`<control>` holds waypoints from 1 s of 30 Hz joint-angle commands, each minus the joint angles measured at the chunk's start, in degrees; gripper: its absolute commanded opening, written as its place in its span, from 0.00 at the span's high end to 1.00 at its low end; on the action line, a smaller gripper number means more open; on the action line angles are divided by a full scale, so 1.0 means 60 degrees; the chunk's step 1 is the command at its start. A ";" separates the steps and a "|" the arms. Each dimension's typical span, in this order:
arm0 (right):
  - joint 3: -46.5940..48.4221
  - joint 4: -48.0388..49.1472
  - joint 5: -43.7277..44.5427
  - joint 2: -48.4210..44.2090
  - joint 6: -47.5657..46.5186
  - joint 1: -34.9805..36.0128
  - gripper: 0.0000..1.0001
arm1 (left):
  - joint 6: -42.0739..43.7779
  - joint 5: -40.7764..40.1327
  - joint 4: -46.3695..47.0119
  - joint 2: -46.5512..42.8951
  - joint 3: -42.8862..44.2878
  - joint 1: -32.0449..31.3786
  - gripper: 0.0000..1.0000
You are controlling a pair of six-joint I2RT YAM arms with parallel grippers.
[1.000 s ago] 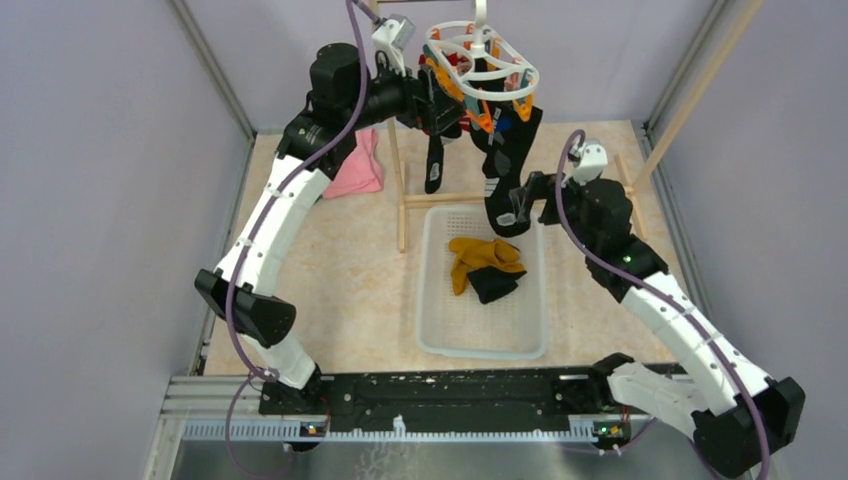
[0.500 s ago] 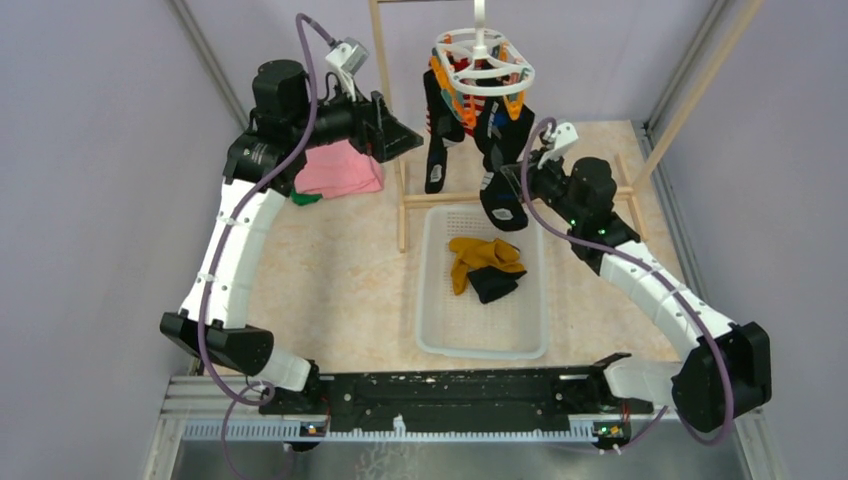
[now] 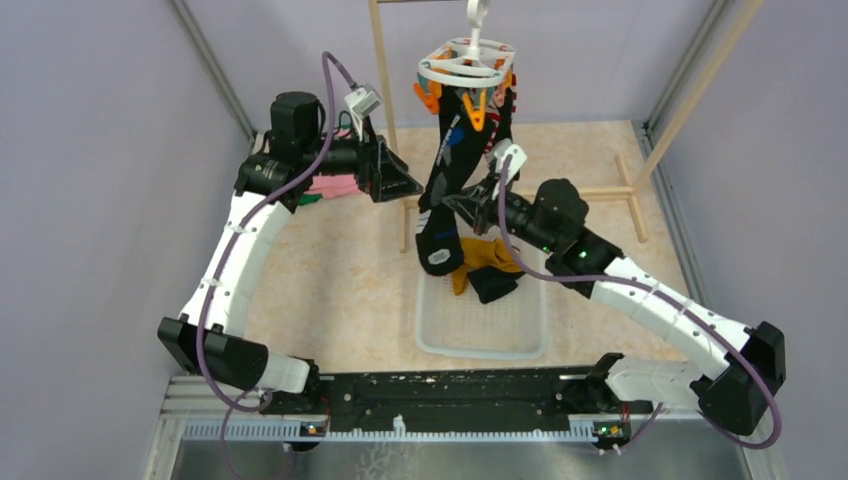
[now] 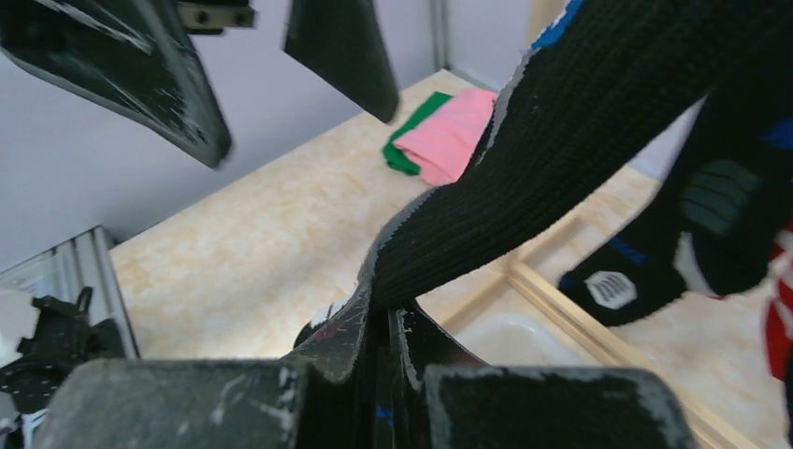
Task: Remove the socks clipped to the hanger
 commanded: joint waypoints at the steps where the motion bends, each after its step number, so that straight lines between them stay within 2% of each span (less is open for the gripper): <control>1: 0.0753 0.0388 0.0576 0.0720 0.0162 0.0944 1.00 | 0.0400 0.0636 0.0374 -0.0510 -0.0522 -0.0012 0.02; 8: 0.1930 0.0649 0.0247 0.1988 0.1135 0.1553 1.00 | 0.0417 0.1027 0.0382 -0.0930 -0.1014 0.0002 0.02; 20: 0.1645 0.0821 -0.0398 0.1443 0.2373 0.1324 1.00 | 0.2092 0.1408 -0.0616 -0.1428 -0.1752 0.0105 0.03; 30: 0.1583 0.1181 -0.1323 0.1409 0.3512 0.0965 1.00 | 0.3437 0.0685 -0.0728 -0.1708 -0.2584 0.0105 0.03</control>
